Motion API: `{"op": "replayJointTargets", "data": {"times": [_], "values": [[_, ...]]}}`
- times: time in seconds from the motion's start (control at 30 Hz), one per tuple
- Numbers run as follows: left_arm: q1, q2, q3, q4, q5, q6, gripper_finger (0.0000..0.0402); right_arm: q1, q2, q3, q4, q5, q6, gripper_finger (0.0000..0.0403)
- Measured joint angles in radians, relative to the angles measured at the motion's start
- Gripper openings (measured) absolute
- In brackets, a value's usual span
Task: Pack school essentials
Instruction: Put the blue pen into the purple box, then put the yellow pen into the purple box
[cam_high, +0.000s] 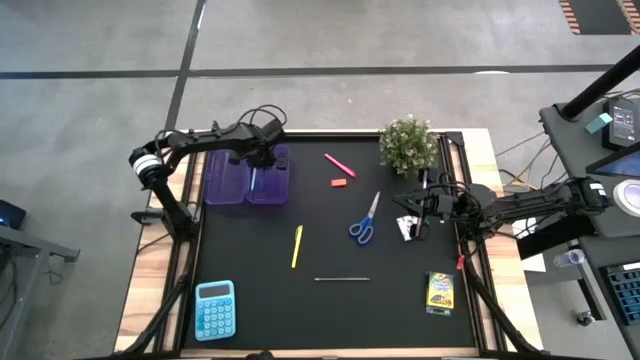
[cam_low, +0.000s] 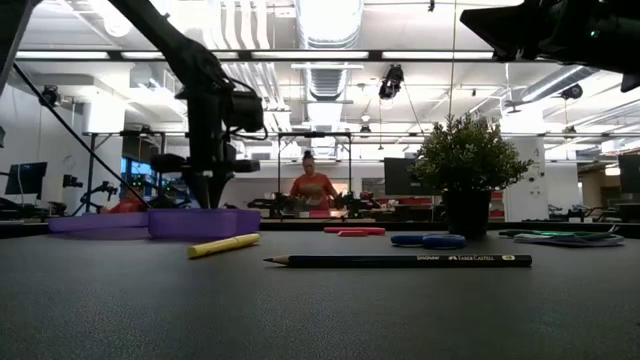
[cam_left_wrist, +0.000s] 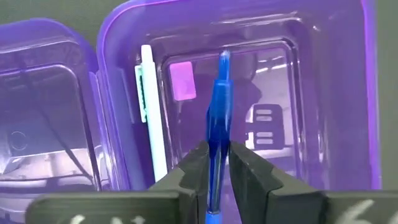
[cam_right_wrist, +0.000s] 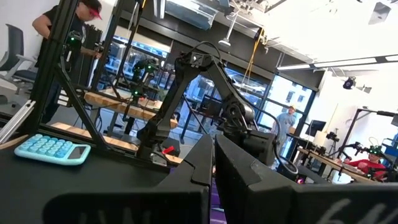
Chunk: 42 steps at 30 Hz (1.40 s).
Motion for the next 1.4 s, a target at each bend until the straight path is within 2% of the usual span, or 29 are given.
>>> {"op": "replayJointTargets", "data": {"times": [0.37,0.6,0.8,0.97,1.23,1.4], "values": [[0.000,-0.007,0.012,-0.001,-0.013,0.010,0.0056,0.000,0.000,0.000,0.000,0.000,-0.002,0.0009],[-0.059,-0.095,0.028,0.000,-0.012,0.025,0.0057,0.000,0.000,0.000,0.000,0.000,-0.002,0.0009],[-0.214,-0.171,0.029,0.045,-0.009,-0.047,0.0057,0.000,0.000,0.000,0.000,0.000,-0.002,0.0009],[-0.381,-0.186,0.029,0.095,-0.008,-0.139,0.0057,0.000,0.000,0.000,0.000,0.000,0.000,0.0009],[-0.640,-0.186,0.029,0.100,-0.007,-0.375,0.0057,0.000,0.000,0.000,-0.010,0.000,-0.001,0.0009],[-0.763,-0.168,0.029,0.123,-0.007,-0.538,0.0056,0.000,0.000,0.000,-0.010,0.000,-0.001,0.0009]]}}
